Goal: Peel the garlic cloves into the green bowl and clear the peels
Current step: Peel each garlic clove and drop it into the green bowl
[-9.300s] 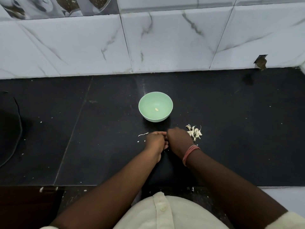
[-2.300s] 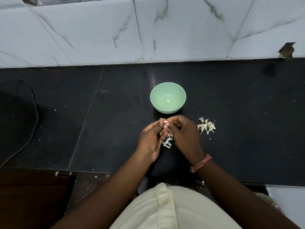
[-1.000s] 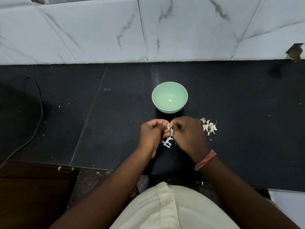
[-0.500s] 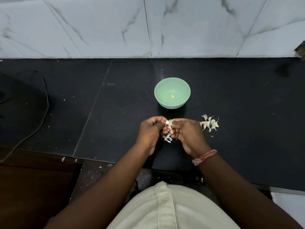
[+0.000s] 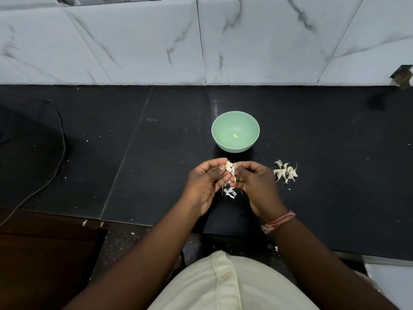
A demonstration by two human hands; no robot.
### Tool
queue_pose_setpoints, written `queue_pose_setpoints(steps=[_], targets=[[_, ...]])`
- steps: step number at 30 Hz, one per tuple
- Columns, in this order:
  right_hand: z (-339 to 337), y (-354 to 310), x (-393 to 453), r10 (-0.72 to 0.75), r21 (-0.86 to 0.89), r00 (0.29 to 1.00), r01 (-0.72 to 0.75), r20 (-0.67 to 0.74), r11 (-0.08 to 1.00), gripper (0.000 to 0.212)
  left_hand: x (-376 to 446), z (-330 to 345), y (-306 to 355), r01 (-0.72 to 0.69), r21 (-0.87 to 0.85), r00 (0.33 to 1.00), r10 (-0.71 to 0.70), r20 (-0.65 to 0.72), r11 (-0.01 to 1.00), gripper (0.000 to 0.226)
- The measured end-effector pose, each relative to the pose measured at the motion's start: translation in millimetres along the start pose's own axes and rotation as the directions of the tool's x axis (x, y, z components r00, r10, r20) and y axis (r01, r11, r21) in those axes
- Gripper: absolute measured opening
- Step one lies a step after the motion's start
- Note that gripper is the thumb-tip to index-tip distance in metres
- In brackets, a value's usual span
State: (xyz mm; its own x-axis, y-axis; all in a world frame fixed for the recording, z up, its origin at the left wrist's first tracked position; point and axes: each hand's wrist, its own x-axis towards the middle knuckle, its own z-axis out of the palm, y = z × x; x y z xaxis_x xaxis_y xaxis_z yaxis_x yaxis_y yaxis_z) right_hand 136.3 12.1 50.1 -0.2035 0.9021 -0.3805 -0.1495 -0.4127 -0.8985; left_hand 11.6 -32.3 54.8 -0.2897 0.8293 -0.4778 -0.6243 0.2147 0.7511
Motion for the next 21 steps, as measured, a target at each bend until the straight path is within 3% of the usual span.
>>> queue_pose_setpoints(steps=[7, 13, 18, 21], targets=[[-8.1, 7.5, 5.6, -0.080, -0.105, 0.997, 0.079, -0.006, 0.991, 0.014, 1.5, 0.0, -7.8, -0.048, -0.029, 0.998, 0.046, -0.048, 0.998, 0.023], [-4.7, 8.0, 6.3, -0.156, -0.240, 0.979, 0.184, 0.132, 0.953, 0.033, 2.4, 1.0, -8.6, -0.139, 0.090, 0.984, 0.148, -0.099, 0.986, 0.020], [-2.2, 8.4, 7.2, -0.180, -0.222, 0.977, 0.202, 0.115, 0.954, 0.011, 1.3, -0.3, -5.4, -0.148, 0.110, 0.985, 0.157, -0.079, 0.983, 0.017], [-2.8, 5.5, 8.7, -0.083, -0.133, 0.994, 0.092, 0.073, 0.987, 0.008, 0.6, -0.8, -5.5, -0.191, 0.152, 0.978, 0.201, -0.055, 0.970, 0.018]])
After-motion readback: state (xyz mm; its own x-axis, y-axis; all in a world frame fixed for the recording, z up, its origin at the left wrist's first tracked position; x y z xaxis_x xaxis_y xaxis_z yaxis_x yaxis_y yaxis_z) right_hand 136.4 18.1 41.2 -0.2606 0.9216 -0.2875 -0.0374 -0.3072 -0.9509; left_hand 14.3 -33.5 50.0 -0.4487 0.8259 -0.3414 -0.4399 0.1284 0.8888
